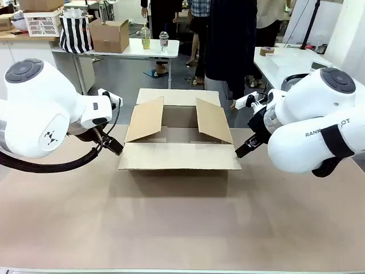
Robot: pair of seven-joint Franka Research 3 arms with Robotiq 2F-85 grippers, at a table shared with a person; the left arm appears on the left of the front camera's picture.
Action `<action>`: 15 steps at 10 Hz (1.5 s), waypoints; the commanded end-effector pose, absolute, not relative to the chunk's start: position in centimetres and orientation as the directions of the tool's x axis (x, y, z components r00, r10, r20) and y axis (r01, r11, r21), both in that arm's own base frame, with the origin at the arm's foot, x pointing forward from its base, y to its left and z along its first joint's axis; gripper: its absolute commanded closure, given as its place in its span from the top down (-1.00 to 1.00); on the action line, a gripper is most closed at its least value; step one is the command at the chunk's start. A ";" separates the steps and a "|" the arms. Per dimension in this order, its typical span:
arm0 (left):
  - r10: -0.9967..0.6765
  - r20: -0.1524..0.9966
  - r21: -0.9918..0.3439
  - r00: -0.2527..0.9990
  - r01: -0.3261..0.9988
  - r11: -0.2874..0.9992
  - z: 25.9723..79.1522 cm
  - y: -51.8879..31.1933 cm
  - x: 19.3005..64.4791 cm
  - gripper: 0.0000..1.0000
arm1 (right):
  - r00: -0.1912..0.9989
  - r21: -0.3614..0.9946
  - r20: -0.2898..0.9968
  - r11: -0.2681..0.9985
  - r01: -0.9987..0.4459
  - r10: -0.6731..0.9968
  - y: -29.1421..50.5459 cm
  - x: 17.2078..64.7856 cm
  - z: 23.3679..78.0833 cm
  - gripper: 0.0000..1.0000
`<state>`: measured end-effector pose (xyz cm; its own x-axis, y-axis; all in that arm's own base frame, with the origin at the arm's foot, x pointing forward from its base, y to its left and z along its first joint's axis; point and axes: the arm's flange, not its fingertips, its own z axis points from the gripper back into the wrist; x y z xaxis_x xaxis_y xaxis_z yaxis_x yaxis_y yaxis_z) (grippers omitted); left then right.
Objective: Pack the gift set into the box.
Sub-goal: Place both hands on the side flaps of the Package Box and spread them outward.
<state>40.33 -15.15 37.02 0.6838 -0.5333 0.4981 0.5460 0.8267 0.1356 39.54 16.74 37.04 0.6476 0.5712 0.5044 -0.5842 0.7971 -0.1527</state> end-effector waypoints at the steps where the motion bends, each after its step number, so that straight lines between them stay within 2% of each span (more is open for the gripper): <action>1: -0.533 0.498 0.136 0.684 0.546 0.827 37.0 -15.2 40.3 1.00 | 0.647 -0.153 0.505 0.797 -0.585 0.572 16.8 39.5 37.0 1.00; 15: -0.533 0.498 0.136 0.684 0.546 0.827 37.0 -15.2 40.3 1.00 | 0.647 -0.153 0.505 0.797 -0.585 0.572 16.8 39.5 37.0 1.00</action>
<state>40.33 -15.17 37.02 0.6837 -0.5333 0.4981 0.5461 0.8267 0.1355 39.53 16.75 37.04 0.6474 0.5715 0.5042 -0.5843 0.7969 -0.1531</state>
